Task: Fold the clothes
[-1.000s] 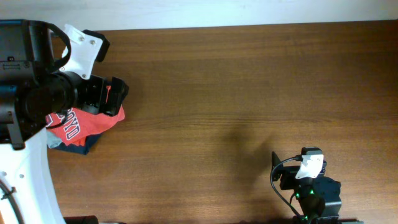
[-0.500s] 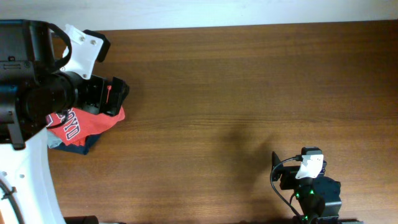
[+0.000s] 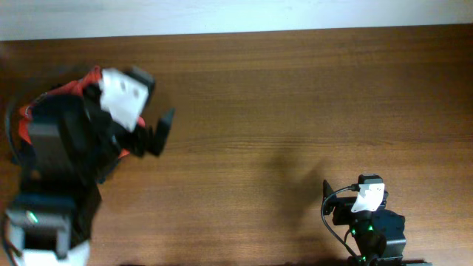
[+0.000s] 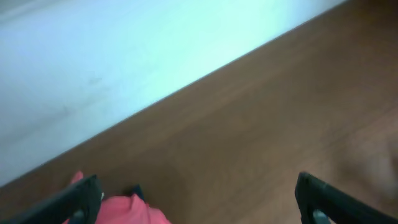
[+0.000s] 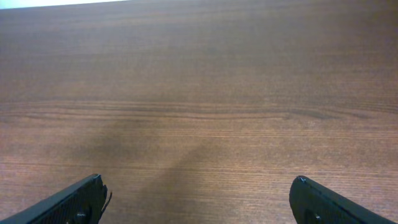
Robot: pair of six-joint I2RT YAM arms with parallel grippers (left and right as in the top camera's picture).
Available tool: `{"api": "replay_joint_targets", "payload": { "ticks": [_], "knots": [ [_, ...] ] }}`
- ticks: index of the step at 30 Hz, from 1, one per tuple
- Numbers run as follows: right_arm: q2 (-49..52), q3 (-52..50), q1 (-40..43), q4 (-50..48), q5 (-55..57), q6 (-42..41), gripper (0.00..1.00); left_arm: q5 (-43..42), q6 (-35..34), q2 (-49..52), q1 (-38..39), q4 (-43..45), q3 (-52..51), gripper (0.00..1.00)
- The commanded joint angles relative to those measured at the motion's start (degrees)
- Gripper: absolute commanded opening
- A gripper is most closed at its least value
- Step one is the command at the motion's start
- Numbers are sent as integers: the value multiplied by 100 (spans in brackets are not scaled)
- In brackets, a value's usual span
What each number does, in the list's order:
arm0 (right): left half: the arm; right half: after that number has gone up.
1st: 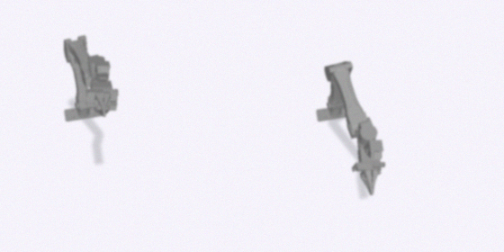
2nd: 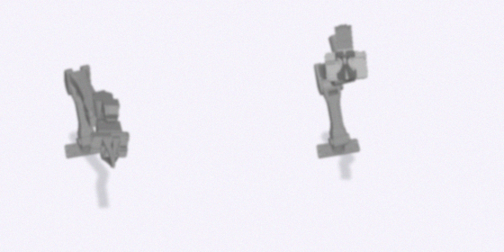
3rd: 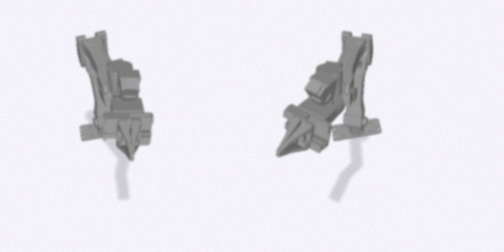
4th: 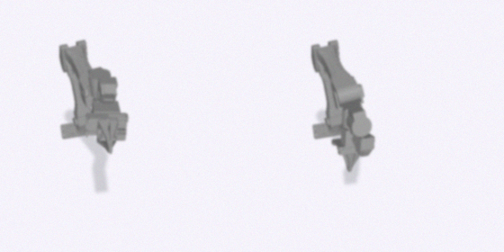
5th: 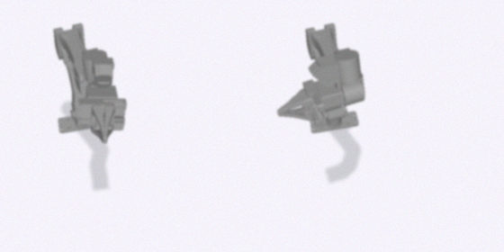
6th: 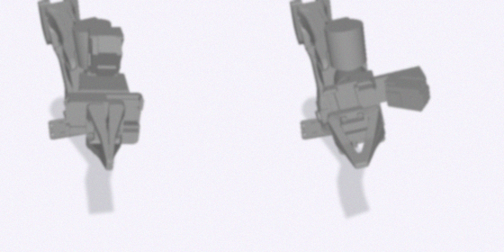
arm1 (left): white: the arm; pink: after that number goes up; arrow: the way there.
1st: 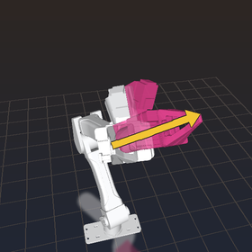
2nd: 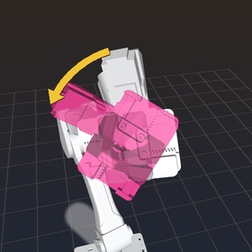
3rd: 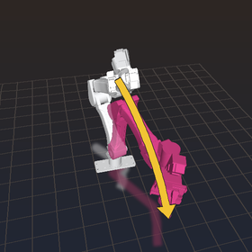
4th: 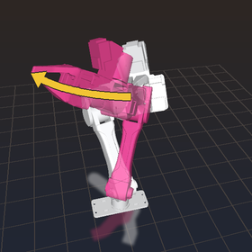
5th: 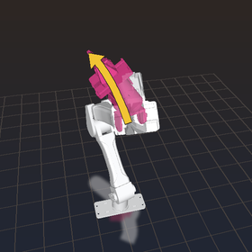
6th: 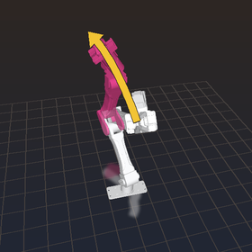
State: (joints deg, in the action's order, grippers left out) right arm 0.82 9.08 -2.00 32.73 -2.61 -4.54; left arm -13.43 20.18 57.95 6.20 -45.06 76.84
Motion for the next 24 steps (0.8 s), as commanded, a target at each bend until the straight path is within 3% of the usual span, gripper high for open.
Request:
{"api": "replay_joint_targets", "payload": {
  "ticks": [1, 6, 13, 17, 24],
  "knots": [
    [-57, -42, 15, -15, -17, -37, 98, -44, 94, -1137, -37, 616, -1718, 99],
    [-57, -42, 15, -15, -17, -37, 99, -48, 92, -3032, -39, 1493, -4118, 99],
    [-57, -42, 15, -15, -15, -37, 99, -79, 87, -5064, -39, 2225, -6201, 99],
    [-57, -42, 15, -15, -17, -37, 98, -221, 74, -5746, -33, 2625, -7108, 99],
    [-57, -42, 15, -15, -17, -37, 98, -179, 70, -5702, -28, 2852, -7152, 99]
  ]
}}
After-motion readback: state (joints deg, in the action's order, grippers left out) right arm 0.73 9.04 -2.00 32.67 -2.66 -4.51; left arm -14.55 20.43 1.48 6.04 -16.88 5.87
